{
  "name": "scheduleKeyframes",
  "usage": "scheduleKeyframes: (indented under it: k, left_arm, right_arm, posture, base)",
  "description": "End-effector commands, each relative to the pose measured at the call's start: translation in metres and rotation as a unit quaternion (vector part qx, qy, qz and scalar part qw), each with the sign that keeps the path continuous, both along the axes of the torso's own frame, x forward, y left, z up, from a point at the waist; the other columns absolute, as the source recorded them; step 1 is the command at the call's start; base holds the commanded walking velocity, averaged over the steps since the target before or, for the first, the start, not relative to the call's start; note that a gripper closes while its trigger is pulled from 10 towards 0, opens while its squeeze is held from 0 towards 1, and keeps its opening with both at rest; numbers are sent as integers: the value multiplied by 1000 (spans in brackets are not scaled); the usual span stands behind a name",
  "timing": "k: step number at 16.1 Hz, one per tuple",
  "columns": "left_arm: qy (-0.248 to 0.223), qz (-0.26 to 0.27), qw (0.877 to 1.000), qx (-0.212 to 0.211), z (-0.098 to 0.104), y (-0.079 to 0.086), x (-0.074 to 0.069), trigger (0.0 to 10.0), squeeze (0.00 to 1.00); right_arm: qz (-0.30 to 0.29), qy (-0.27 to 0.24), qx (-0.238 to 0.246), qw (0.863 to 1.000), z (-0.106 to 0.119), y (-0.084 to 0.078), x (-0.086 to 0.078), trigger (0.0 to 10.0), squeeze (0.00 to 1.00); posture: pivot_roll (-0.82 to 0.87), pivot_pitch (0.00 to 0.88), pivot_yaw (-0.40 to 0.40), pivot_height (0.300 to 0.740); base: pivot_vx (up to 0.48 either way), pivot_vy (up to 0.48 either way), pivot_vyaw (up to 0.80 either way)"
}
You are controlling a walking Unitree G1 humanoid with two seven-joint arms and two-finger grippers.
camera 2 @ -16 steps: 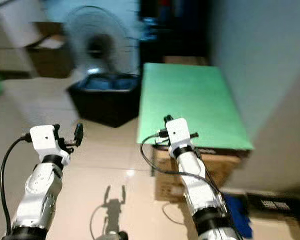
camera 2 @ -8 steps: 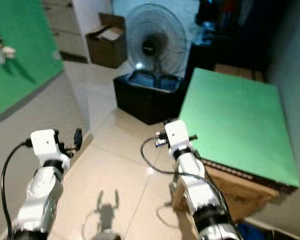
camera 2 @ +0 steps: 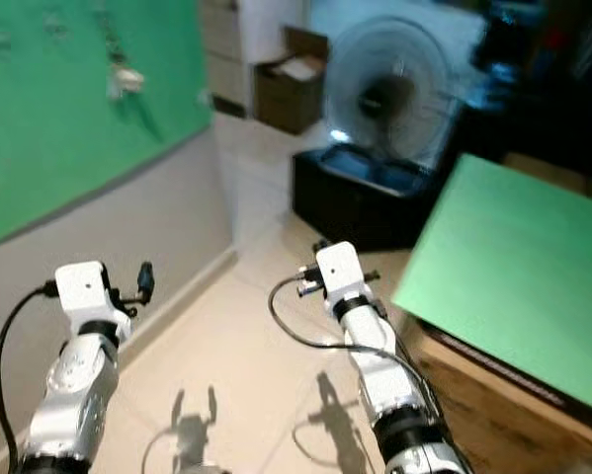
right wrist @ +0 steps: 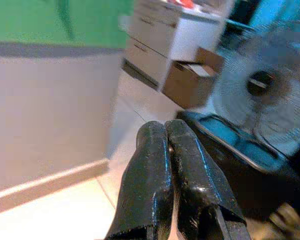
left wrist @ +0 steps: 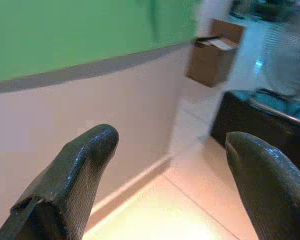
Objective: Hang keys on a hook
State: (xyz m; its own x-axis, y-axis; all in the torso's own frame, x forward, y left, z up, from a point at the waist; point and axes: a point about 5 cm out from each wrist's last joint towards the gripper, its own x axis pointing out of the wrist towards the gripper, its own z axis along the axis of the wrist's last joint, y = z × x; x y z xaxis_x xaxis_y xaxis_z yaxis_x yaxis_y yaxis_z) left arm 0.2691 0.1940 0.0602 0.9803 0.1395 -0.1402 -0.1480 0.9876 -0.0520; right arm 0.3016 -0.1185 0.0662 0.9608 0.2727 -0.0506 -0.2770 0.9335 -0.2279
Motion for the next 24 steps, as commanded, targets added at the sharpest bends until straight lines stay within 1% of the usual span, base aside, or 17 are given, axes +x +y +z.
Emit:
scheduleKeyframes:
  k: [1,3,6,9,17,18,19,22,24]
  left_arm:
    - [15,-1,1000,8,-4,-3,0,10000,0]
    - [25,6,1000,17,-6,-1,0,10000,0]
    - [31,7,999,22,-7,-2,1,10000,0]
    - [42,10,998,37,-9,-2,1,10000,0]
    - [47,13,998,40,-10,-2,0,10000,0]
    - [47,13,998,40,-11,-2,0,10000,0]
    - [48,13,998,41,-11,-2,1,10000,0]
    - [51,11,998,41,-11,-2,1,10000,0]
    - [60,7,997,48,-13,-3,1,10000,0]
  right_arm:
    - [-7,2,-5,1000,-1,-6,1,0,0]
    - [-4,4,-6,1000,-3,-4,-1,0,0]
    - [-8,10,-6,1000,-7,-6,-2,0,0]
    - [-9,15,-7,1000,-10,-7,-3,0,0]
    - [-7,24,-13,1000,-14,-7,-3,0,0]
    - [-7,26,-12,1000,-14,-7,-3,0,0]
    - [-11,33,2,999,-16,-7,-3,0,0]
    - [-6,34,-6,999,-17,-5,-3,0,0]
    - [-3,31,-15,999,-17,-4,-5,0,0]
  posture:
    - [-97,0,6,740]
    - [-101,0,7,740]
    - [-101,0,9,740]
    - [-100,0,10,740]
    - [-95,0,5,740]
    - [-95,0,6,740]
    - [-95,0,7,740]
    - [-99,0,8,740]
    - [-98,0,9,740]
  base:
    - [0,0,800]
    - [0,0,800]
    - [0,0,800]
    - [0,0,800]
    - [0,0,800]
    - [0,0,800]
    - [0,0,800]
    - [0,0,0]
    - [0,0,0]
